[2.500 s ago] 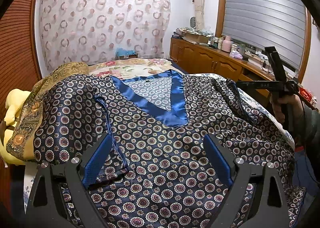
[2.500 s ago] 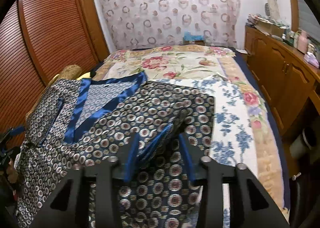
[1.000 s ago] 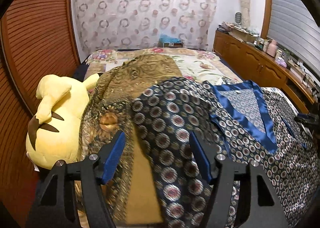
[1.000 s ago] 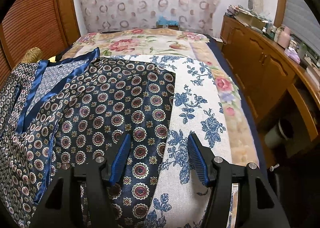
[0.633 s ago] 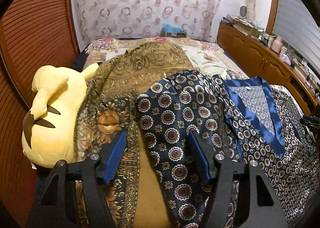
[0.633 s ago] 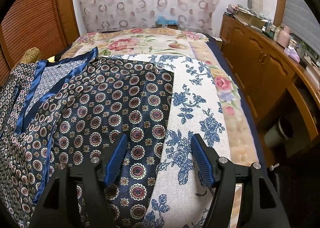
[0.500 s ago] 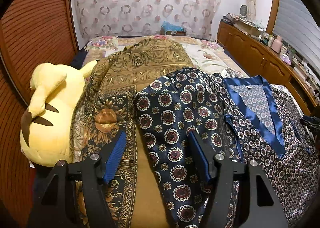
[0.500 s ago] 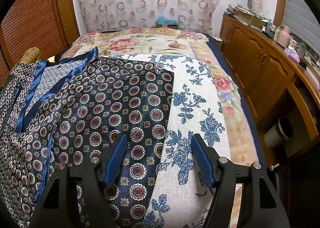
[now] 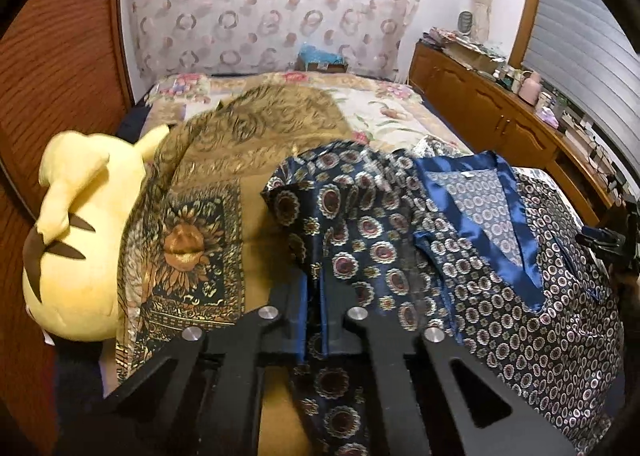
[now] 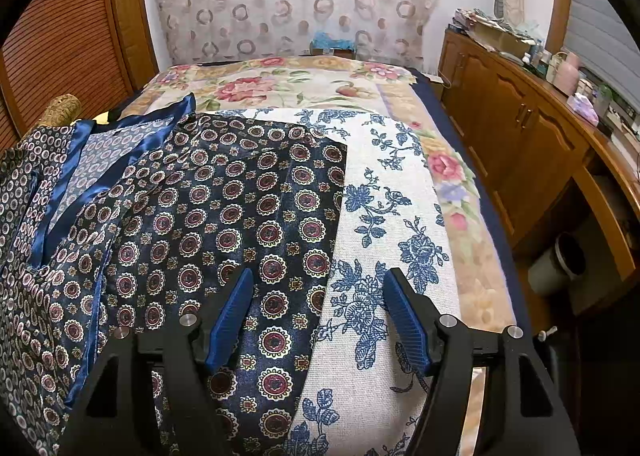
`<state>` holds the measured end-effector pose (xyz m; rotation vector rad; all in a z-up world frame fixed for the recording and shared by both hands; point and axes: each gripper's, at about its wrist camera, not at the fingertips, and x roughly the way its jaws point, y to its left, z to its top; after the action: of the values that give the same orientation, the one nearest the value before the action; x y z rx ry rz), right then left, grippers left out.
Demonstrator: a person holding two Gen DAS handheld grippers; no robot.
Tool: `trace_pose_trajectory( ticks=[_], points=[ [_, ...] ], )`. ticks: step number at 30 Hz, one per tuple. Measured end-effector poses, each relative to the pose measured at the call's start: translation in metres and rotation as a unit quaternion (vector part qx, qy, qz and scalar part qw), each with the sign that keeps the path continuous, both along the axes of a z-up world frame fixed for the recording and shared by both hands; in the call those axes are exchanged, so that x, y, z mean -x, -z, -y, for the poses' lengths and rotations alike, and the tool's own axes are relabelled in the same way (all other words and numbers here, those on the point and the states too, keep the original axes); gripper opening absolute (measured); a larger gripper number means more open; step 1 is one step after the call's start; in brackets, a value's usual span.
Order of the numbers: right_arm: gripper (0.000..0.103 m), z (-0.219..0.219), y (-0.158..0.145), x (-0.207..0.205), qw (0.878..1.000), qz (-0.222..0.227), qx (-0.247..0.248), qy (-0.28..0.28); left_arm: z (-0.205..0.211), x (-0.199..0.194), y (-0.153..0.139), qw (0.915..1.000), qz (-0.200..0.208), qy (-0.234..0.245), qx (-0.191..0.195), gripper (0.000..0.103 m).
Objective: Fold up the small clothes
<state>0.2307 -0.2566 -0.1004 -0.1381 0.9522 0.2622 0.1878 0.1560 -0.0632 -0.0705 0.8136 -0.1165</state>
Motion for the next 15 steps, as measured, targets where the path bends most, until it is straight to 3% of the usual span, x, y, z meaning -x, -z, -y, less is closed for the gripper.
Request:
trace_pose_trajectory(
  ticks=[7, 15],
  points=[
    [0.07, 0.001, 0.0, -0.014, 1.0, -0.01, -0.008, -0.014, 0.016, 0.009, -0.023, 0.9991, 0.034, 0.014, -0.019, 0.003],
    [0.066, -0.008, 0.002, -0.04, 0.999, -0.024, -0.001, -0.034, 0.022, 0.007, -0.027, 0.9986, 0.041, 0.019, -0.028, 0.003]
  ],
)
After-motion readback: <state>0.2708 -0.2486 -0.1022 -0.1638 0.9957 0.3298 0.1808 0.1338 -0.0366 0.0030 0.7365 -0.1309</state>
